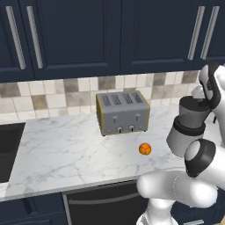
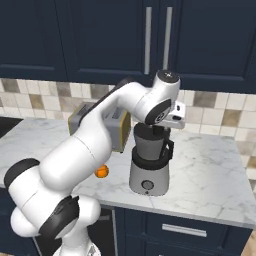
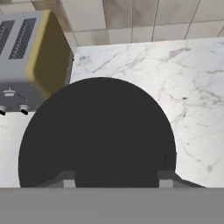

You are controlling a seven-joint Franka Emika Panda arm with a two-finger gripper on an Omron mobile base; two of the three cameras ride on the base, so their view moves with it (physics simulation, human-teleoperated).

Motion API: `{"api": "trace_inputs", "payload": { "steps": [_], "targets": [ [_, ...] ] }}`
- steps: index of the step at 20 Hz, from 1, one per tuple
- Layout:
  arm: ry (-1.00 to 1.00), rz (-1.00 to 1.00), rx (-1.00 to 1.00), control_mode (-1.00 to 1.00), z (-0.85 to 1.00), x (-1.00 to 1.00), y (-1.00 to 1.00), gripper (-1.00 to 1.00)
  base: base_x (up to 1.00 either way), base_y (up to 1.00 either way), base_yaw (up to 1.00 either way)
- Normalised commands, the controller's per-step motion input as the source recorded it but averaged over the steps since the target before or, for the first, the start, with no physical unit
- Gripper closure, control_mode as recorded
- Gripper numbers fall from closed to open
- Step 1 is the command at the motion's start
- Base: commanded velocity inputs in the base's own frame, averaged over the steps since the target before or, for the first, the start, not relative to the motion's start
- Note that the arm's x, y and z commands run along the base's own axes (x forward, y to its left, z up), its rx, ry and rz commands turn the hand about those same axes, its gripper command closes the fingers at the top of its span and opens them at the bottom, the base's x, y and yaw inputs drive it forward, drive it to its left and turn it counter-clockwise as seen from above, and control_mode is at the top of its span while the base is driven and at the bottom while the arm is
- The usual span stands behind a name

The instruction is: Open the blender lid, put the orange in the blender, close the lid, and start the blender.

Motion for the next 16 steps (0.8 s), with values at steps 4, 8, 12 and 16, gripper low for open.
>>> {"api": "trace_inputs", "payload": {
  "steps": [4, 8, 12, 16],
  "targets": [
    [-0.11, 0.0, 0.0, -1.0, 0.02, -0.01, 0.0, 1.0, 0.0, 0.0, 0.0],
    [-0.13, 0.0, 0.0, -1.0, 0.5, -0.29, 0.0, 1.0, 0.0, 0.0, 0.0],
    [-0.17, 0.0, 0.0, -1.0, 0.87, -0.5, 0.19, 1.0, 0.0, 0.0, 0.0],
    [-0.1, 0.02, -0.01, -1.0, 0.53, -0.66, 0.6, 1.0, 0.0, 0.0, 0.0]
  ]
}}
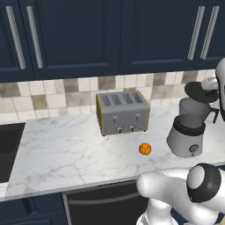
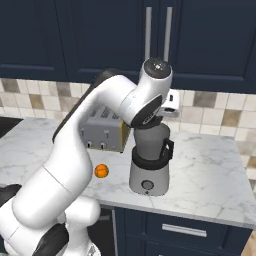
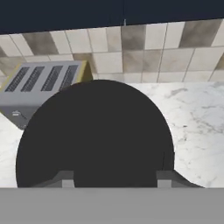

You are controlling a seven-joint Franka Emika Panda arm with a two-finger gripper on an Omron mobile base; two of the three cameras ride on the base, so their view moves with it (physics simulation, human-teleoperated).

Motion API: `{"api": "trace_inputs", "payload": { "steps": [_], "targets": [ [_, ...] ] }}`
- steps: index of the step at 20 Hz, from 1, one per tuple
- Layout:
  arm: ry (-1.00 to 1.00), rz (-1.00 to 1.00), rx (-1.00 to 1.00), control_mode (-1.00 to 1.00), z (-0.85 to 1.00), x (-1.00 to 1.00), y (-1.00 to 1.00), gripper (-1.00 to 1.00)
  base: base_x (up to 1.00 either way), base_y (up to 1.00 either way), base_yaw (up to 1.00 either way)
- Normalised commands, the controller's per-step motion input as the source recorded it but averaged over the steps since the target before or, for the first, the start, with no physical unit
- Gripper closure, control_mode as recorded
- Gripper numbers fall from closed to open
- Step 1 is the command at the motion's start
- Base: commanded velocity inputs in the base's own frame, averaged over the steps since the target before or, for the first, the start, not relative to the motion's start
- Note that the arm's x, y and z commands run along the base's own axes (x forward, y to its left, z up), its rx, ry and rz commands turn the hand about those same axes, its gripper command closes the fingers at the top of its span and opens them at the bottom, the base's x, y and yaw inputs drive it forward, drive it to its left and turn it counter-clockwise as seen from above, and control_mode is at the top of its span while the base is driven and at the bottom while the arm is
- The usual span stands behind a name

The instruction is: Open the blender lid, put the orange in the blender, close the lid, and start the blender.

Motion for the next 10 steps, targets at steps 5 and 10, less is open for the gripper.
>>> {"api": "trace_inputs", "payload": {
  "steps": [5, 10],
  "targets": [
    [0.0, 0.02, -0.07, -1.0, 0.09, -0.45, 1.0, 1.0, 0.0, 0.0, 0.0],
    [0.04, 0.01, -0.12, -1.0, 0.0, -0.25, 1.0, 1.0, 0.0, 0.0, 0.0]
  ]
}}
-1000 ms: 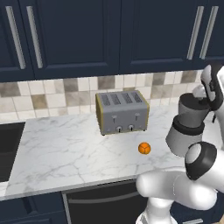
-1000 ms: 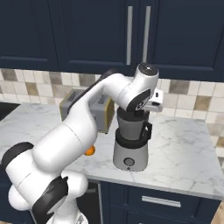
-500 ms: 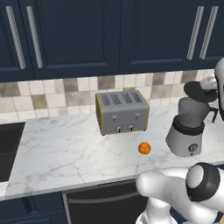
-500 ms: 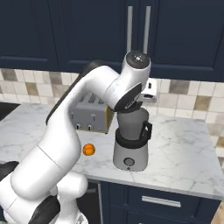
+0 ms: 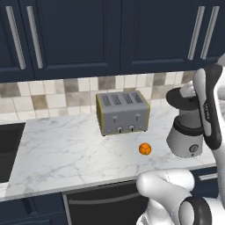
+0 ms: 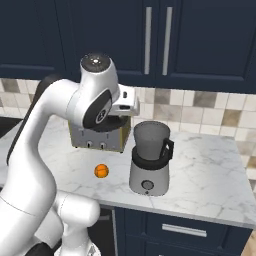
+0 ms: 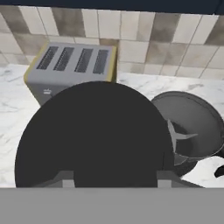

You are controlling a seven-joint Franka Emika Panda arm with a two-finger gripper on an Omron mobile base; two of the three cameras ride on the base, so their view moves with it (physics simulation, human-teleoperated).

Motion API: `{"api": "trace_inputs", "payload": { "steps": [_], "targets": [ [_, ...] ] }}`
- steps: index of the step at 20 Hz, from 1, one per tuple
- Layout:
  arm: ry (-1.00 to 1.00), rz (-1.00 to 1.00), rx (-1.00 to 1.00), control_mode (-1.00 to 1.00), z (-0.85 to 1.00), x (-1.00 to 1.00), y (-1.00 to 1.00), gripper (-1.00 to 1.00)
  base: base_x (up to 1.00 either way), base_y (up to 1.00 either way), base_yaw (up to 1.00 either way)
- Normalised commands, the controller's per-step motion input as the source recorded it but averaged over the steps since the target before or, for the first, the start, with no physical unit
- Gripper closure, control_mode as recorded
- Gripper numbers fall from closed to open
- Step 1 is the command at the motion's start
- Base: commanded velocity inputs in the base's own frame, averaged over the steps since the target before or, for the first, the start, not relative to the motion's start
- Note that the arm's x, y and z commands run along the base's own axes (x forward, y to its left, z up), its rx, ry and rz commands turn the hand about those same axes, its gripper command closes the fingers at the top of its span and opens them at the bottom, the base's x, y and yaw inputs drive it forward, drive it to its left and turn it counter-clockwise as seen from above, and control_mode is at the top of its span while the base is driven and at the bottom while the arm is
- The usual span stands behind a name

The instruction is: Open the blender lid, put the orange in the blender, close the lid, and start the blender.

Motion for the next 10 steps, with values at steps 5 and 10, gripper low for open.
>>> {"api": "trace_inputs", "payload": {
  "steps": [5, 10],
  "targets": [
    [0.09, 0.02, -0.12, -1.0, -0.16, -0.07, 1.0, 1.0, 0.0, 0.0, 0.0],
    [0.16, 0.04, -0.08, -1.0, -0.3, 0.0, 1.0, 1.0, 0.0, 0.0, 0.0]
  ]
}}
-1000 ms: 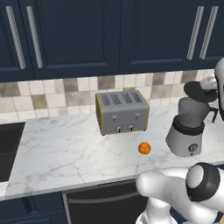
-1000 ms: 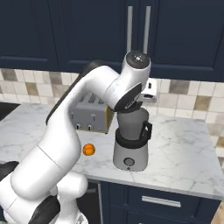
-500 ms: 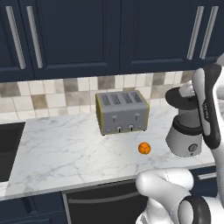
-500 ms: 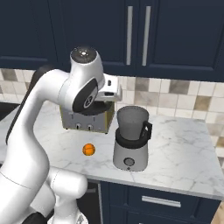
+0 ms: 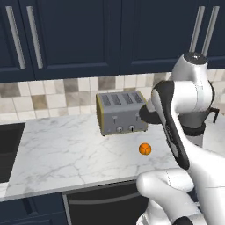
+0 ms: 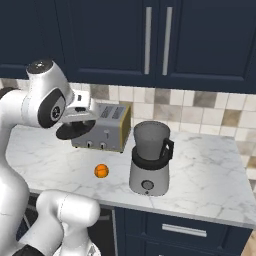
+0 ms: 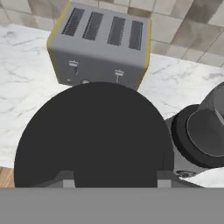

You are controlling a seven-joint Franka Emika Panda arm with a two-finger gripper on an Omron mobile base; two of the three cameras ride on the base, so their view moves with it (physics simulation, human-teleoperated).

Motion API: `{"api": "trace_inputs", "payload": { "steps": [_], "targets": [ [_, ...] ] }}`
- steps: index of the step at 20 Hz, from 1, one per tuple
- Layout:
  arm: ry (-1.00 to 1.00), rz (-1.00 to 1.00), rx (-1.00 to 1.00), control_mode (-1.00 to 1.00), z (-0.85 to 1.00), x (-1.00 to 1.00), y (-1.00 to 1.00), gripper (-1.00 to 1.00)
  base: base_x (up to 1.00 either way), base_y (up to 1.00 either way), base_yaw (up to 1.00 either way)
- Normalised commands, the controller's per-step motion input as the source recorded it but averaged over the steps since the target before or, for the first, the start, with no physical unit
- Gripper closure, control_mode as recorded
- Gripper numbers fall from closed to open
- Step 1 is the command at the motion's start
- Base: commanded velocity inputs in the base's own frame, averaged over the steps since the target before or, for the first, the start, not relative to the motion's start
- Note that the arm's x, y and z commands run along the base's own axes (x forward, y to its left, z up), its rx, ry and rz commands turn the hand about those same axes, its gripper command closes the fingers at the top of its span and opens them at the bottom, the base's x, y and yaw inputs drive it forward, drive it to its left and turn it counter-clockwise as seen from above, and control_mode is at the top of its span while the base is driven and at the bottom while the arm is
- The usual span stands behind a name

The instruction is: Open the blender lid, put the orange in the blender, close the lid, and start the blender.

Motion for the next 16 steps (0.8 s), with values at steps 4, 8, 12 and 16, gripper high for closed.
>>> {"api": "trace_inputs", "payload": {
  "steps": [4, 8, 12, 16],
  "targets": [
    [0.19, 0.07, -0.06, -1.0, -0.58, 0.0, 0.9, 1.0, 0.0, 0.0, 0.0],
    [0.18, 0.05, -0.04, -1.0, -0.81, 0.24, 0.5, 1.0, 0.0, 0.0, 0.0],
    [0.15, 0.03, -0.07, -1.0, -0.87, 0.41, 0.38, 1.0, 0.0, 0.0, 0.0],
    [0.04, 0.0, -0.01, -1.0, -0.7, 0.45, 0.24, 1.0, 0.0, 0.0, 0.0]
  ]
}}
